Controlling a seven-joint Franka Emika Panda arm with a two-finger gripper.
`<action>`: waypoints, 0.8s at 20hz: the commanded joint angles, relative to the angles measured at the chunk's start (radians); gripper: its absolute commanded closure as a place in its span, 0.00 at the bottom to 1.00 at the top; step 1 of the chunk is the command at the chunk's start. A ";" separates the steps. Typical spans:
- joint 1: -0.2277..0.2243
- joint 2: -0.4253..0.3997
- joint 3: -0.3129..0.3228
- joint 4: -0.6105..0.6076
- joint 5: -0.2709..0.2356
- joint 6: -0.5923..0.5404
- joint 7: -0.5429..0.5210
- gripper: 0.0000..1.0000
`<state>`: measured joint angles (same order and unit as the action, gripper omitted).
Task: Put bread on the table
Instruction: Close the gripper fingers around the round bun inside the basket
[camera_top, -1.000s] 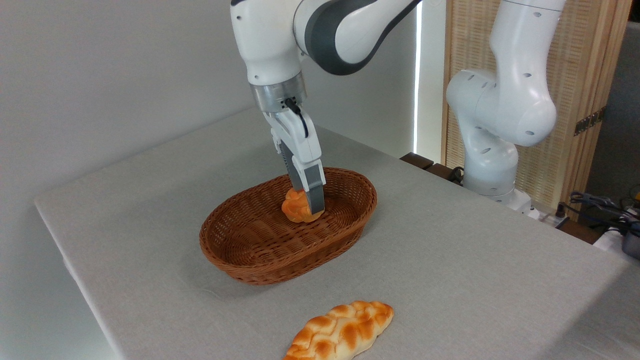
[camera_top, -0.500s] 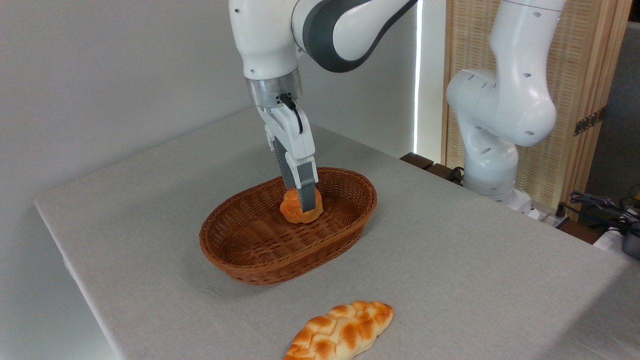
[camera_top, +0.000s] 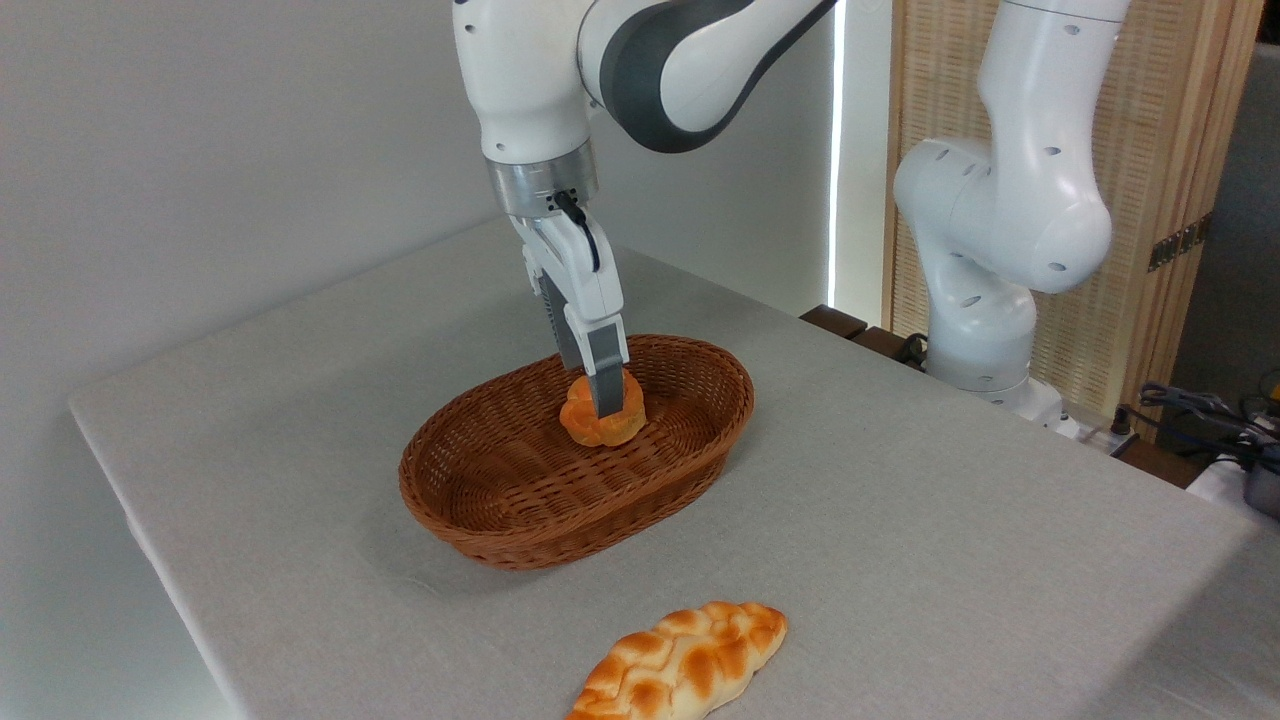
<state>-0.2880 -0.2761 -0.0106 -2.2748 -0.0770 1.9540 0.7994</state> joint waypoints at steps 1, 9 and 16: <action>-0.011 0.009 0.003 -0.023 -0.009 0.009 0.018 0.00; -0.020 0.012 -0.006 -0.057 0.032 0.011 0.020 0.01; -0.020 0.023 -0.006 -0.058 0.048 0.054 0.020 0.55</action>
<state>-0.3033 -0.2597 -0.0219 -2.3221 -0.0461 1.9762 0.8074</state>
